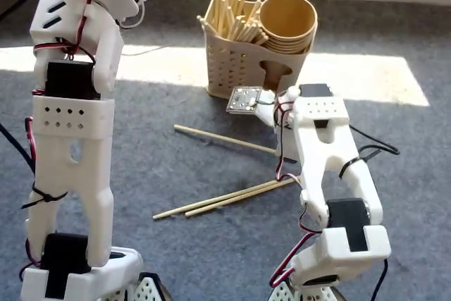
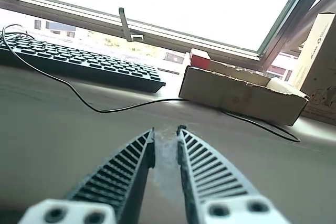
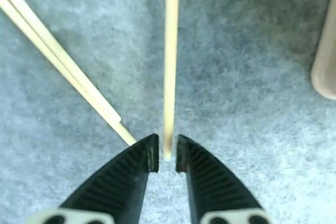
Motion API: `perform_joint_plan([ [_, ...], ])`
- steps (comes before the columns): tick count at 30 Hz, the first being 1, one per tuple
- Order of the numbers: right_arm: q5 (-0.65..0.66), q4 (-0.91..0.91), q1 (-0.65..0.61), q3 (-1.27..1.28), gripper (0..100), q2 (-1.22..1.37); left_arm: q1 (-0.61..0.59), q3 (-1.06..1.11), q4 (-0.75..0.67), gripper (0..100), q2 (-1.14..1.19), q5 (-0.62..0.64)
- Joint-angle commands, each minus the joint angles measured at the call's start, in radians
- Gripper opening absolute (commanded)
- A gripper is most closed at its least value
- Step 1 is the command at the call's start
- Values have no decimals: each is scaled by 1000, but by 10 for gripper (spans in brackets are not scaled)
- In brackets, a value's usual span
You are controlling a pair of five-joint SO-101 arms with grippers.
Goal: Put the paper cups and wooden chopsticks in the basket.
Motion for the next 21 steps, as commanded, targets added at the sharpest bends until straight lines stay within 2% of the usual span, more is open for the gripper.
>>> perform_joint_plan([
  [1, -123, -71, -58, 25, 193, -88, -10, -50, 2, 88, -48, 15],
  [5, -227, -119, -156, 54, 198, -120, -28, -50, 2, 88, -50, 17],
  [10, -339, -203, -309, 56, 198, -122, -105, -51, 2, 88, -50, 157],
  [14, -448, -315, -406, 53, 198, -119, -148, -42, 2, 88, -91, 190],
  [18, -502, -346, -479, 41, 198, -33, -151, -39, 32, 88, -136, 190],
  [21, -506, -351, -516, -73, 198, 74, -151, -39, 46, 88, -151, 190],
])
